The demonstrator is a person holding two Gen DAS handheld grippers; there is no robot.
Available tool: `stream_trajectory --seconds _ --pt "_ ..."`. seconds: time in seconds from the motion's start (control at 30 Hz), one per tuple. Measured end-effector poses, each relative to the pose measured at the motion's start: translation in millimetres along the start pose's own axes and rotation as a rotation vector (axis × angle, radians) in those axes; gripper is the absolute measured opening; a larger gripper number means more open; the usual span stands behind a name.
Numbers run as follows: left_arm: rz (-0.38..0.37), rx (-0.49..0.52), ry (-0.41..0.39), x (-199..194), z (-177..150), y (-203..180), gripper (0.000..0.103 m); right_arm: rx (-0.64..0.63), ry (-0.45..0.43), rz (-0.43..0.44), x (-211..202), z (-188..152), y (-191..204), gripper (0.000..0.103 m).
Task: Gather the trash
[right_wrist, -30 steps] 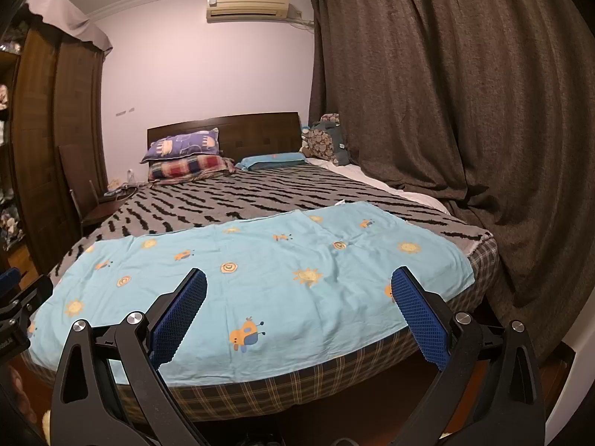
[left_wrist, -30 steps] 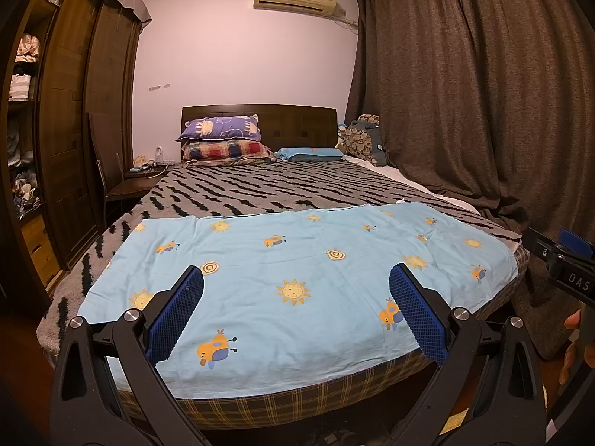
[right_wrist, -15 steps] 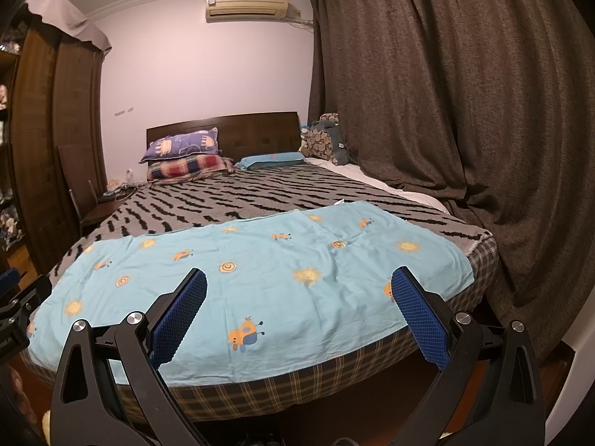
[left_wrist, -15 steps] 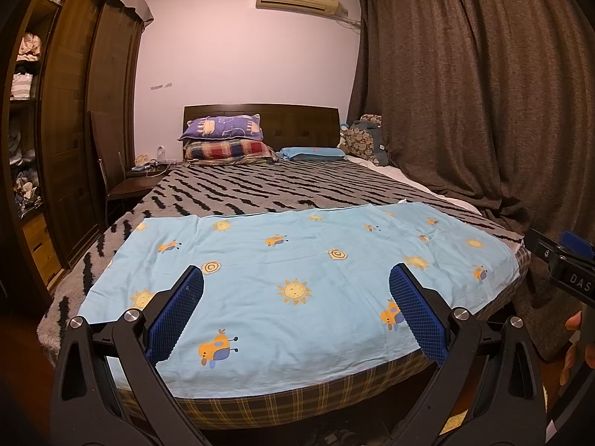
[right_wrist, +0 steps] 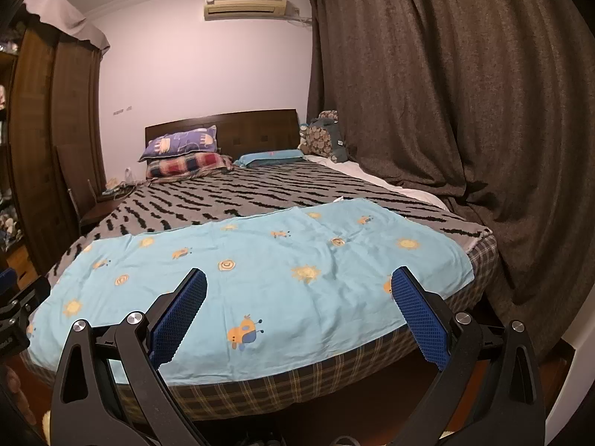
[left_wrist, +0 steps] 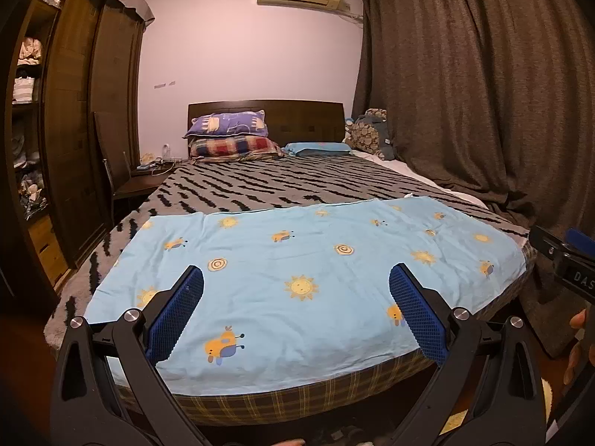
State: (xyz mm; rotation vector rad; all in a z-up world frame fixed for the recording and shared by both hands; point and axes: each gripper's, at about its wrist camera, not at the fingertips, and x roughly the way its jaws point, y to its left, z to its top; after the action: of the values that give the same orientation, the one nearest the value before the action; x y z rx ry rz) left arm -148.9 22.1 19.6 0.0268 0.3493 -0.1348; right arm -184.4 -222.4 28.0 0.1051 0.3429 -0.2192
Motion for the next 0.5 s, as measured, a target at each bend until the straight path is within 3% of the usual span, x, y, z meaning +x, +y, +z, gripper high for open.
stream_trajectory --seconds 0.5 --pt "0.046 -0.013 0.02 11.7 2.3 5.1 0.095 0.004 0.006 0.014 9.9 -0.2 2.0 0.1"
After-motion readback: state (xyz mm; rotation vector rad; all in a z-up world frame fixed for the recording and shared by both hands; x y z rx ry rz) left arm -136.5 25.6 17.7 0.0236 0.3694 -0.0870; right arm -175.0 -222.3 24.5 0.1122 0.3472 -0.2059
